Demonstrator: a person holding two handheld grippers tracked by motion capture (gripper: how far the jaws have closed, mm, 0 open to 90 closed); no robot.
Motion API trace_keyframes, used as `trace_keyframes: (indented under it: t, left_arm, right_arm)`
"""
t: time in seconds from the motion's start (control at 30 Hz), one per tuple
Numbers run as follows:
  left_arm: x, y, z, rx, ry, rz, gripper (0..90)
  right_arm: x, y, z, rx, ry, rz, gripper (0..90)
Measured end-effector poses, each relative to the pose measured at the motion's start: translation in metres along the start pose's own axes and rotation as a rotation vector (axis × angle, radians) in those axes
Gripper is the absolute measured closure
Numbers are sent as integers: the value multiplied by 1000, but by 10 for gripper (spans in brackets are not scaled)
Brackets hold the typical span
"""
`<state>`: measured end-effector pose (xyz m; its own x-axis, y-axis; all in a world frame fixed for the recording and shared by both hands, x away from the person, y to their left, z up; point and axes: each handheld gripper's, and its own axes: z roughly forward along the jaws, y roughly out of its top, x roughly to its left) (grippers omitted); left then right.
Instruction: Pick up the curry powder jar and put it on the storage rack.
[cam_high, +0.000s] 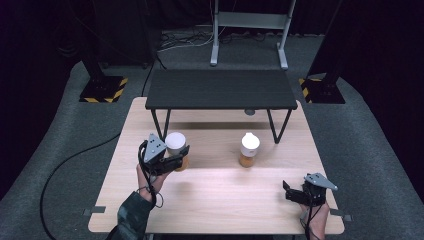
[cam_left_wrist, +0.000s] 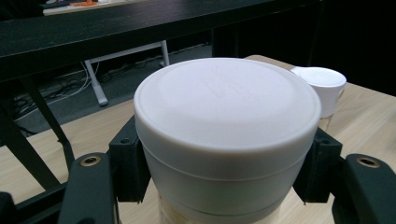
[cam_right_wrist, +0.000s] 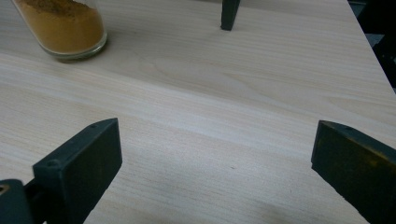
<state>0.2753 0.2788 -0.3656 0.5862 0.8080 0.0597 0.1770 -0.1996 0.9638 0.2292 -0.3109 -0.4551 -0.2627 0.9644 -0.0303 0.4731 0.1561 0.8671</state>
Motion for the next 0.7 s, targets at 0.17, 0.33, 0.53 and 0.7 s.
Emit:
trace_keyframes:
  t: [0.17,0.33,0.53,0.7]
  left_arm:
    - [4,5,6,-2,-1,2,336]
    - [5,9,9,-2,-1,11,336]
    - [8,12,11,-6,4,9,336]
    - [10,16,14,-6,7,15,336]
  right_arm:
    - [0,0,0,0,1,0,5]
    - [0,0,0,-1,0,0,5]
    - [0,0,0,1,1,-1,5]
    - [0,0,0,-1,1,0,5]
